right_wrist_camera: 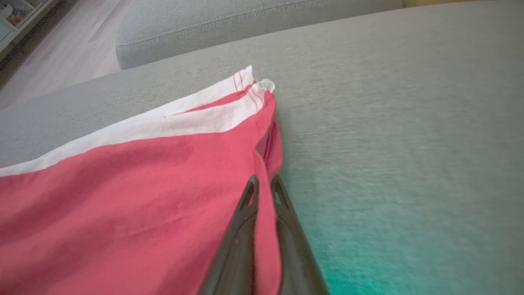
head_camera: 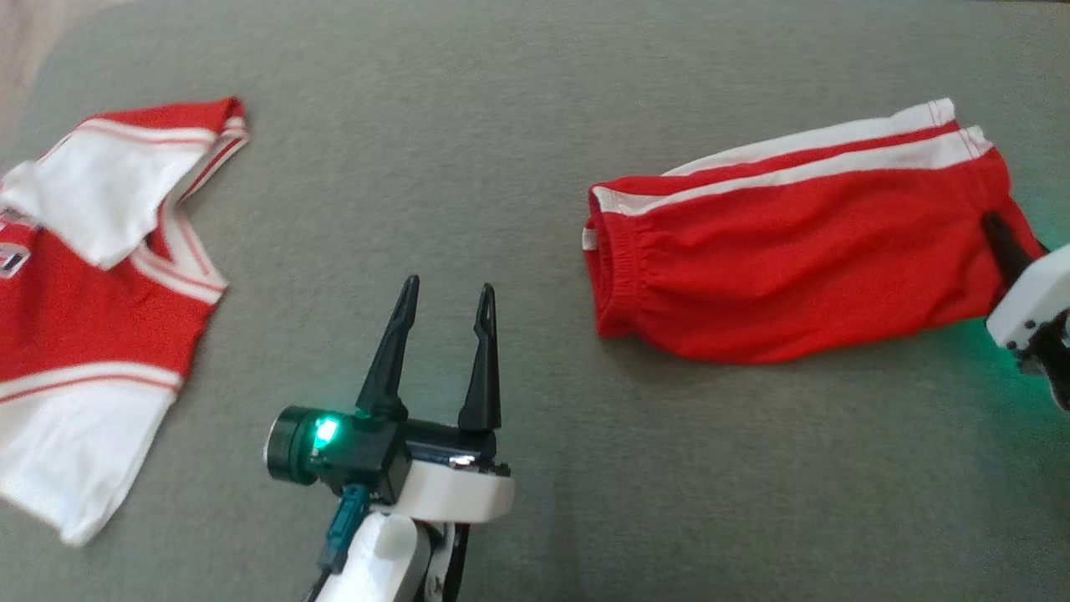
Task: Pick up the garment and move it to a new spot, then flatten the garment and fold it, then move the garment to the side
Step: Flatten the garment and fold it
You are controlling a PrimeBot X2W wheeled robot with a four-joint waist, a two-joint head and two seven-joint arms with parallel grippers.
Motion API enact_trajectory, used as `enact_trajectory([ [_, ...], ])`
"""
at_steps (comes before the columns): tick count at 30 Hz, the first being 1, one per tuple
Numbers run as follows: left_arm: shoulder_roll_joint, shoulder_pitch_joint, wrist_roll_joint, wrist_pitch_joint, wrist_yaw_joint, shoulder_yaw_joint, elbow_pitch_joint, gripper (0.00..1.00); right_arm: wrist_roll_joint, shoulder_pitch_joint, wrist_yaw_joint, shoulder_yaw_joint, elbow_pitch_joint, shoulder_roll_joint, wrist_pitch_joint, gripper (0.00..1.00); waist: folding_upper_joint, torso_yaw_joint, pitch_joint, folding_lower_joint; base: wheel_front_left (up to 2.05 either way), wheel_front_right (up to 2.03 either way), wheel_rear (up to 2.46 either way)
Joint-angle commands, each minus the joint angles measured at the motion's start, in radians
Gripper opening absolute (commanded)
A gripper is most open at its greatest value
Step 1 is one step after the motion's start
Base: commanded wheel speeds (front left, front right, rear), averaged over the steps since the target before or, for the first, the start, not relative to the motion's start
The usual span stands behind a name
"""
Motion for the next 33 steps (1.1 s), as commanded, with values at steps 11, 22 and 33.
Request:
enact_trajectory([
  [11,0.002,0.001,0.007,-0.006,-0.016,0.047,-0.015,1.0,-0.014,0.021,-0.001,0.031,-0.007,-0.13,-0.099,0.0,0.0,-0.165,-0.049,0.0,0.0,0.0,0.0],
  [22,0.002,0.02,-0.013,-0.006,-0.02,0.043,0.0,1.0,-0.026,-0.019,-0.001,0.049,-0.248,-0.094,-0.213,0.0,0.0,-0.183,-0.095,0.0,0.0,0.0,0.0],
  [33,0.002,0.028,-0.025,-0.006,-0.03,0.043,0.008,1.0,-0.104,-0.014,-0.001,0.206,-0.395,0.023,-0.224,0.0,0.0,-0.132,-0.1,0.0,0.0,0.0,0.0],
])
